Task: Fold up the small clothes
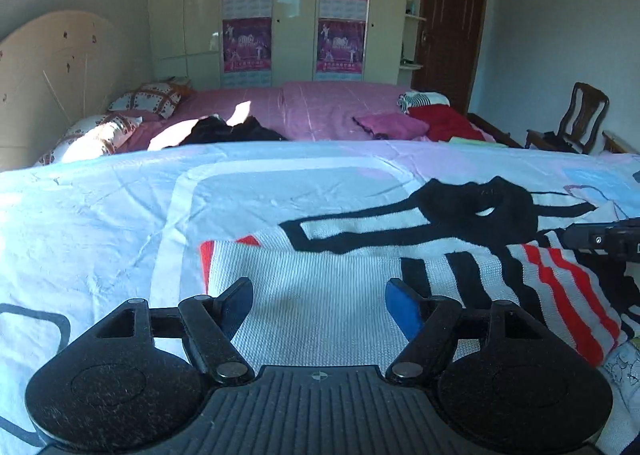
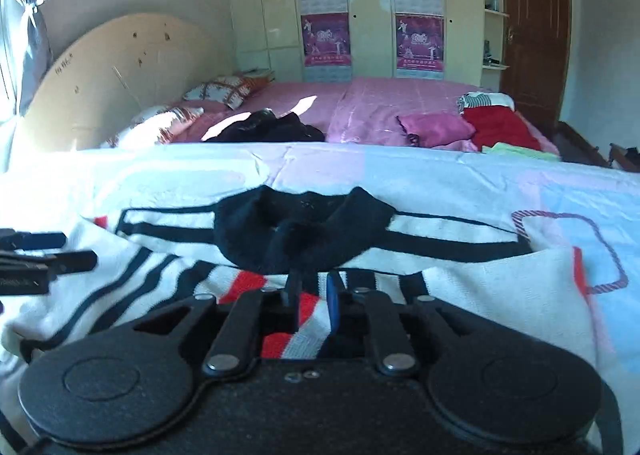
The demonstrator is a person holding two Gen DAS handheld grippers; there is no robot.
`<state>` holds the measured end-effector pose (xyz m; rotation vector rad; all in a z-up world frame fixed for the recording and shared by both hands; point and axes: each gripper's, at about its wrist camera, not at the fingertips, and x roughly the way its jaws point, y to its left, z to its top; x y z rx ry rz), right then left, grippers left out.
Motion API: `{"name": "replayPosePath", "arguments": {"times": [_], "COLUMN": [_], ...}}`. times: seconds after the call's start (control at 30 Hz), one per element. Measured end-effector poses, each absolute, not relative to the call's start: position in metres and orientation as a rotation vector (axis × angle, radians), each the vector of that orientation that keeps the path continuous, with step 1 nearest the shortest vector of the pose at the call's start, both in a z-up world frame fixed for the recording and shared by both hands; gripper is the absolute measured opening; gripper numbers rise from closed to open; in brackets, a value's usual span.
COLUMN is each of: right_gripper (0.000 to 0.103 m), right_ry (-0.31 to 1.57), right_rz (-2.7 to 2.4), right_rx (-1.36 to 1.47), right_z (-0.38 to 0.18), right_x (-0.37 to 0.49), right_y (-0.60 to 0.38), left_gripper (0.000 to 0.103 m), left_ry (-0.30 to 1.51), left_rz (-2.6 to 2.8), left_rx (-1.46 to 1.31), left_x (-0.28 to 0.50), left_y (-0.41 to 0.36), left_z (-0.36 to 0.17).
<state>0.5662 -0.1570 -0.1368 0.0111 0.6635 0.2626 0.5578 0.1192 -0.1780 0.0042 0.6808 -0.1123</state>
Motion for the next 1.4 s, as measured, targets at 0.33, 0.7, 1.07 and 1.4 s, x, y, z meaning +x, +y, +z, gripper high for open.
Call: {"name": "replayPosePath", "arguments": {"times": [0.33, 0.7, 1.07, 1.4], "right_gripper": [0.016, 0.018, 0.049, 0.048], "right_ry": [0.675, 0.809, 0.739, 0.807], "right_rz": [0.206, 0.069, 0.148, 0.152], "right_rx": [-0.062, -0.046, 0.050, 0.093], "right_z": [-0.136, -0.148, -0.136, -0.146], "right_x": [0.527, 0.507, 0.450, 0.361], "right_y": [-0.184, -0.247, -0.300, -0.336], "left_gripper": [0.075, 0.088, 0.103, 0.103], "left_ry": [0.630, 0.680, 0.692, 0.775], "left_rz": [-0.149, -0.089, 0.034, 0.095], "left_rx": [0.041, 0.065, 0.089, 0.038], "left_x": [0.519, 0.500, 0.421, 0.328], "left_y": [0.099, 0.081, 0.073, 0.066], "left_z": [-0.164, -0.190, -0.167, -0.180]}}
